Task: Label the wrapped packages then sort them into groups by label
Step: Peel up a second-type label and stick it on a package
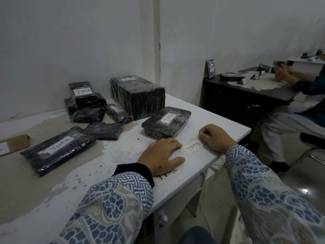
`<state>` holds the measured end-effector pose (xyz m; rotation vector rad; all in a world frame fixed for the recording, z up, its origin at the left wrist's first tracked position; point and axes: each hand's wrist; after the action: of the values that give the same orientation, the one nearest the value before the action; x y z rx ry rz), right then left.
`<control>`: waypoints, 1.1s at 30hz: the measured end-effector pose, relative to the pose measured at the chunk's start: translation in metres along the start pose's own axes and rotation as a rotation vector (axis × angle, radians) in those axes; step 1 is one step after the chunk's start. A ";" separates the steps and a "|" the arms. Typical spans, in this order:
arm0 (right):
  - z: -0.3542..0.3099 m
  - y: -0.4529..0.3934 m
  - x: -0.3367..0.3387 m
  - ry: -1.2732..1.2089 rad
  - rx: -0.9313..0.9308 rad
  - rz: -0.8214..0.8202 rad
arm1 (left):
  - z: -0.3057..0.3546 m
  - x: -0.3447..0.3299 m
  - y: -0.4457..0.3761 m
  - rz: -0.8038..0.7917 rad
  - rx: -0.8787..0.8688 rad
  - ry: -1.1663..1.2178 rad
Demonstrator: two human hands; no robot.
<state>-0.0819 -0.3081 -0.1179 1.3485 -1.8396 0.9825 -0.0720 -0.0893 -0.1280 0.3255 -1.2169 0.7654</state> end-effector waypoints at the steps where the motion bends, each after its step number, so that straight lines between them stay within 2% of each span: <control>1: 0.001 0.001 0.001 -0.014 0.012 0.008 | 0.000 0.000 0.000 0.000 0.003 0.003; 9: 0.003 0.003 0.003 -0.035 0.082 0.024 | 0.000 -0.001 0.000 0.005 0.010 0.000; 13: 0.005 -0.007 -0.002 0.092 0.112 -0.035 | 0.000 -0.001 0.000 0.010 0.013 0.003; 18: 0.004 -0.009 0.000 0.134 0.072 -0.120 | 0.000 -0.001 -0.001 0.013 0.020 0.013; 21: 0.004 -0.008 0.006 -0.010 0.028 -0.194 | 0.000 -0.001 -0.003 0.011 0.032 0.022; 25: 0.009 -0.006 0.010 -0.419 -0.107 -0.296 | 0.004 0.000 -0.006 0.044 0.081 0.060; 29: 0.010 -0.004 0.016 -0.745 -0.147 -0.343 | 0.010 -0.003 -0.015 0.078 0.169 0.039; 33: 0.012 -0.005 0.018 -0.870 -0.180 -0.363 | 0.013 -0.010 -0.023 0.073 0.209 -0.038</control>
<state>-0.0830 -0.3282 -0.1084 2.0861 -2.0647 -0.0005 -0.0673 -0.1171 -0.1288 0.4705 -1.1915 0.9557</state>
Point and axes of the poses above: each hand's wrist, its own y-axis away from the middle knuckle, its own x-axis out of the back of the hand, z = x × y, and after that the axes turned 1 degree about z, right-handed
